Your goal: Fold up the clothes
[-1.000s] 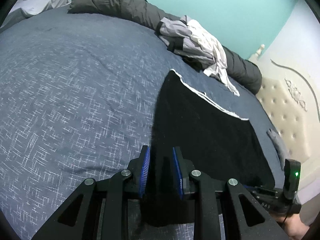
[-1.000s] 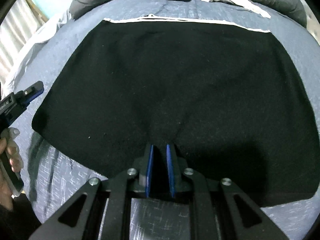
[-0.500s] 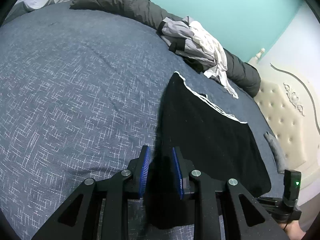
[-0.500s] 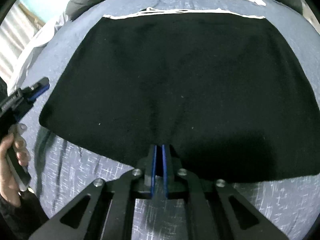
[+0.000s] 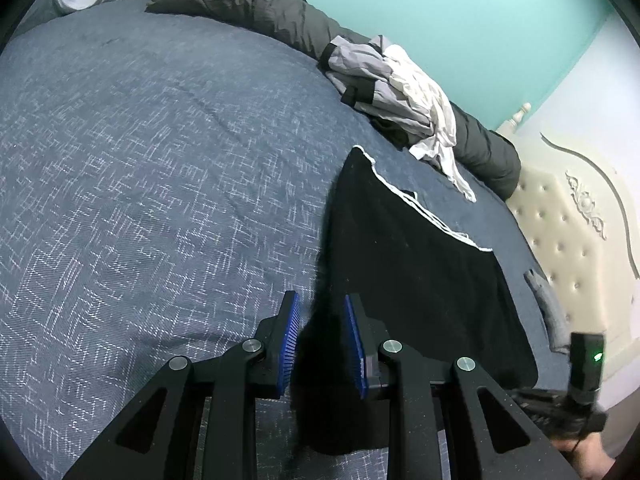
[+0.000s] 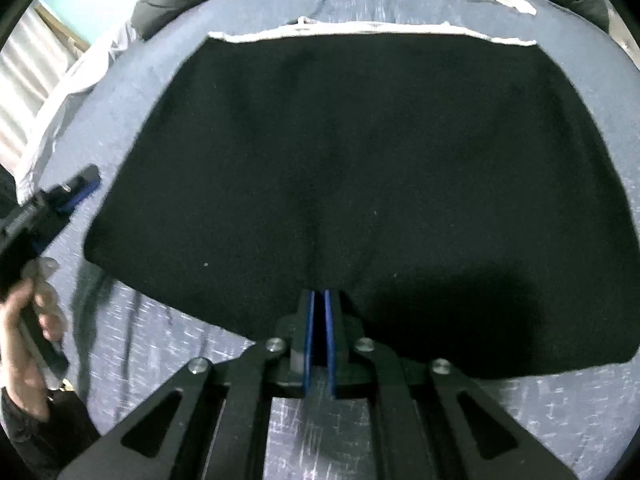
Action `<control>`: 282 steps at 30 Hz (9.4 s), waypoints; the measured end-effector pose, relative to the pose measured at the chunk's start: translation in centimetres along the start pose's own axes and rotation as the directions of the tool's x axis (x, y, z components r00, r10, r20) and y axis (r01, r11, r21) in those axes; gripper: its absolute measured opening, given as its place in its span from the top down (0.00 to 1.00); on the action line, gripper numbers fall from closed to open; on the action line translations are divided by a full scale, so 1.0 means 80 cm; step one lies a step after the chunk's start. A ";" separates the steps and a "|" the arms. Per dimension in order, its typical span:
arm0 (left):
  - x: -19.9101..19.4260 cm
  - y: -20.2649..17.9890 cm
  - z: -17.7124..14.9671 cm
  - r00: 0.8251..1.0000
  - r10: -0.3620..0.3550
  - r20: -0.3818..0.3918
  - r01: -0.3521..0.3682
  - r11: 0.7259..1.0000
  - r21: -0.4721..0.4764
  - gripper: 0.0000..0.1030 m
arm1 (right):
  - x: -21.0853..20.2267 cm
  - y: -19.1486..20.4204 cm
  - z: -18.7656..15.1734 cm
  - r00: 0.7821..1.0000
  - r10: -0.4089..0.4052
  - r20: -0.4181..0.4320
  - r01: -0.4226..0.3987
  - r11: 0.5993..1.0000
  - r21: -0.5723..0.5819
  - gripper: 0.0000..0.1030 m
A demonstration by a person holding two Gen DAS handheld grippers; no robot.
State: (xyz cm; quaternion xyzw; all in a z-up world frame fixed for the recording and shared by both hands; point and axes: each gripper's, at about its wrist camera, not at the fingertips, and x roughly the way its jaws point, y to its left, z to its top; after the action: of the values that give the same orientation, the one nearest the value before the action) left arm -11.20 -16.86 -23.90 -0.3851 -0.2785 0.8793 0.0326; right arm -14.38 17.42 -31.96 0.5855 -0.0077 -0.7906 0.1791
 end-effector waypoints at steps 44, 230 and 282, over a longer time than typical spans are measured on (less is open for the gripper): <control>0.002 0.009 -0.001 1.000 0.006 0.006 -0.006 1.000 -0.002 0.75 | 0.033 0.002 0.096 0.995 0.028 0.096 -0.038 0.994 0.104 0.97; 0.123 -0.324 -0.116 0.931 -0.093 -0.354 0.233 0.896 0.378 0.63 | -0.067 -0.215 -0.028 0.994 0.100 0.036 -0.103 0.989 0.105 0.93; 0.157 -0.265 -0.096 0.967 0.024 -0.253 0.066 0.938 0.340 0.00 | -0.022 -0.190 0.143 0.981 -0.038 0.189 0.082 0.969 -0.234 0.63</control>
State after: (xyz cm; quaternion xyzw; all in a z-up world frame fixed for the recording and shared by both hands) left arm -18.02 7.99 -25.49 -0.4794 -0.1175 0.8576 0.1444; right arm -28.76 29.90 -30.14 0.4841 0.0894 -0.8413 0.2231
